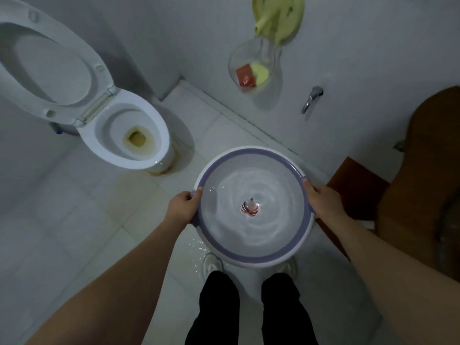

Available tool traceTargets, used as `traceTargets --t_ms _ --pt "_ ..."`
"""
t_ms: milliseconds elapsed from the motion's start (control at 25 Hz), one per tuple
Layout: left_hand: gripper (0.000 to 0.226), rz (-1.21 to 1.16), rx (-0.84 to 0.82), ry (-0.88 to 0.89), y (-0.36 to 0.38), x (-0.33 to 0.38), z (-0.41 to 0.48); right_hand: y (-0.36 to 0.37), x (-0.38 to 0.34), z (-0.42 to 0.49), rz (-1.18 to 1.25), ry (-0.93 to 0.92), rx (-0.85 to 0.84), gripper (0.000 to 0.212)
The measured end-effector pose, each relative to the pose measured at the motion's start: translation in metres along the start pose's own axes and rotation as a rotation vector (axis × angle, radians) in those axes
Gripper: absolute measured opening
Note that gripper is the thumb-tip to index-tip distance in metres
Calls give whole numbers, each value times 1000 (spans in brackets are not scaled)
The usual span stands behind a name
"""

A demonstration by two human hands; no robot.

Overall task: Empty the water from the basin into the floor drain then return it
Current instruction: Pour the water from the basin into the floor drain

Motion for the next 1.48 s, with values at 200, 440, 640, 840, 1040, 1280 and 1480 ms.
traceTargets --t_ms 200,440,640,840,1040,1280,1480 --pt "69 47 -39 2 65 -25 102 76 78 59 -20 62 60 75" --pt "62 69 -84 -7 153 -54 216 158 166 146 -51 55 72 76" --pt "59 65 -122 21 237 -70 302 215 241 224 19 18 89 79" --pt "54 43 -137 111 298 -64 376 247 291 297 61 -29 96 75" --pt "46 5 -167 192 333 -45 436 254 306 356 118 -7 119 68" --pt "45 38 -164 285 350 -13 467 245 304 403 98 -18 124 71" --pt "41 64 -169 334 346 8 477 247 304 423 114 -15 123 62"
Point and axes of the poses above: each hand's wrist, its own z-axis towards the middle knuckle, its own y-axis out of the palm, x = y × z, the point moved 6 cm from there along z, towards the middle knuckle, and after that the axes turned 10 degrees about -y, right-handed, at the moved point
